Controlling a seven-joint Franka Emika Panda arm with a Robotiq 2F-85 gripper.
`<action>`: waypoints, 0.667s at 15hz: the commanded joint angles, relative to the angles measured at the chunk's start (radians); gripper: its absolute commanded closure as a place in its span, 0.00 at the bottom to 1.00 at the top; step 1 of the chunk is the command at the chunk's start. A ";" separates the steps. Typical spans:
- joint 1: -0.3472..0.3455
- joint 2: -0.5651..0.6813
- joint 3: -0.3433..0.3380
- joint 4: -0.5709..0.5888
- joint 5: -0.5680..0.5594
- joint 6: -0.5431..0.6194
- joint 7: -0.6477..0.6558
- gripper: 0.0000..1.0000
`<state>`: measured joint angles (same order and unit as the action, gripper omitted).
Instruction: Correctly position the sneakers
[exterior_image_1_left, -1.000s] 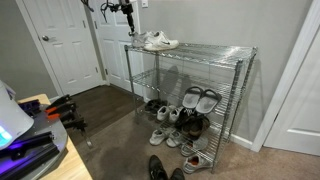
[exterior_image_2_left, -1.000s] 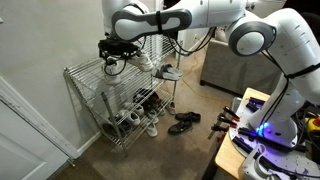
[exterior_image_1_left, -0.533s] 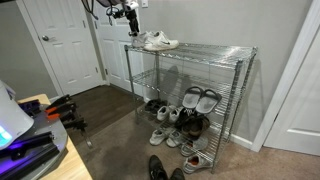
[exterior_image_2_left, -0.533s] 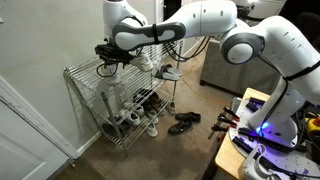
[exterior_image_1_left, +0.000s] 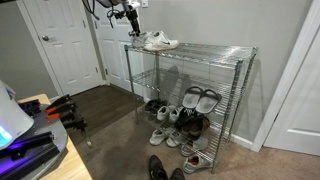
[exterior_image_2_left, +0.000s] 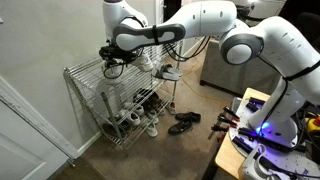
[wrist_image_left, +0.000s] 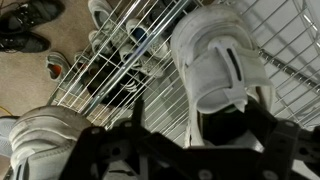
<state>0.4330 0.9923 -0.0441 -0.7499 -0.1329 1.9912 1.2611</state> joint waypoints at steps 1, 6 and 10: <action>-0.002 0.018 -0.005 0.027 0.013 0.006 0.064 0.00; -0.001 0.023 -0.005 0.033 0.011 0.022 0.130 0.00; 0.004 0.028 -0.016 0.035 0.001 0.037 0.203 0.00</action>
<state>0.4327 1.0004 -0.0449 -0.7387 -0.1306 2.0100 1.4023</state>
